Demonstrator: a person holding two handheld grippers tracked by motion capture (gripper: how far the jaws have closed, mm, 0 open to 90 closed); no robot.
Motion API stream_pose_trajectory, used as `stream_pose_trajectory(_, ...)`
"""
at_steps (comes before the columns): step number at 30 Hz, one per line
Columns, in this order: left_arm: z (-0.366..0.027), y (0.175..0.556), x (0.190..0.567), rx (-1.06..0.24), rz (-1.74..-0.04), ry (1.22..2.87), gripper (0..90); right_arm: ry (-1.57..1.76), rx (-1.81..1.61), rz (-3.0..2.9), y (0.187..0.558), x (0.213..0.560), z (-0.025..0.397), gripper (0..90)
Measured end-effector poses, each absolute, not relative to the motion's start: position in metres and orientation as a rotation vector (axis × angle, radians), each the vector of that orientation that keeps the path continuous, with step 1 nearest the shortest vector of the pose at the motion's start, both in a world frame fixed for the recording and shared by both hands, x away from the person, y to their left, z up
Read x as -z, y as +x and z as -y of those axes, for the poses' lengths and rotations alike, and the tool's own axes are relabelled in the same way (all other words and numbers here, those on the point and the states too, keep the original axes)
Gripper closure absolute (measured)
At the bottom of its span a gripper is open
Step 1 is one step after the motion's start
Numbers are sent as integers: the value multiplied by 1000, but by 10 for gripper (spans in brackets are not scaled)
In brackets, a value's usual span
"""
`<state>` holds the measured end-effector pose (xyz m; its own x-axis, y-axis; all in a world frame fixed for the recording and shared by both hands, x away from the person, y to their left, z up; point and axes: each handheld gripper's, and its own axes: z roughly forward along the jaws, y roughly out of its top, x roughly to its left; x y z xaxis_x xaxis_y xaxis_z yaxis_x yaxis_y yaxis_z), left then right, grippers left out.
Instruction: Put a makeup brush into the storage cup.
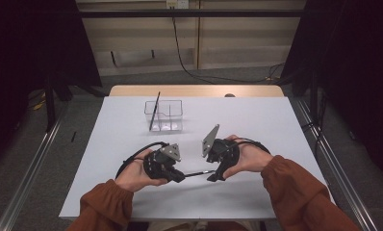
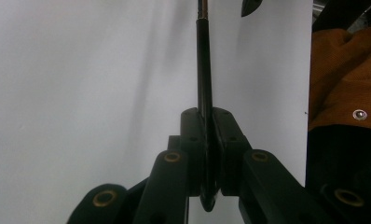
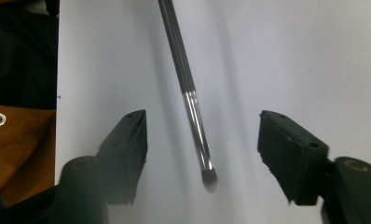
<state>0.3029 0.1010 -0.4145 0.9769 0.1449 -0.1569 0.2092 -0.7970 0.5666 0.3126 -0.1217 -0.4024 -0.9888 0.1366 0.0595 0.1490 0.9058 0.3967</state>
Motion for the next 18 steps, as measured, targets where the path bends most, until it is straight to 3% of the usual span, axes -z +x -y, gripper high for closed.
stream_pose_trajectory(6, -108, 303, 415, 132, -277, 2480, 841, -288, 667, 3047, 310, 405, 129, 224)
stream_pose_trajectory(18, -124, 298, 415, 115, -297, 2448, 841, -335, 739, 3049, 306, 406, 143, 152)
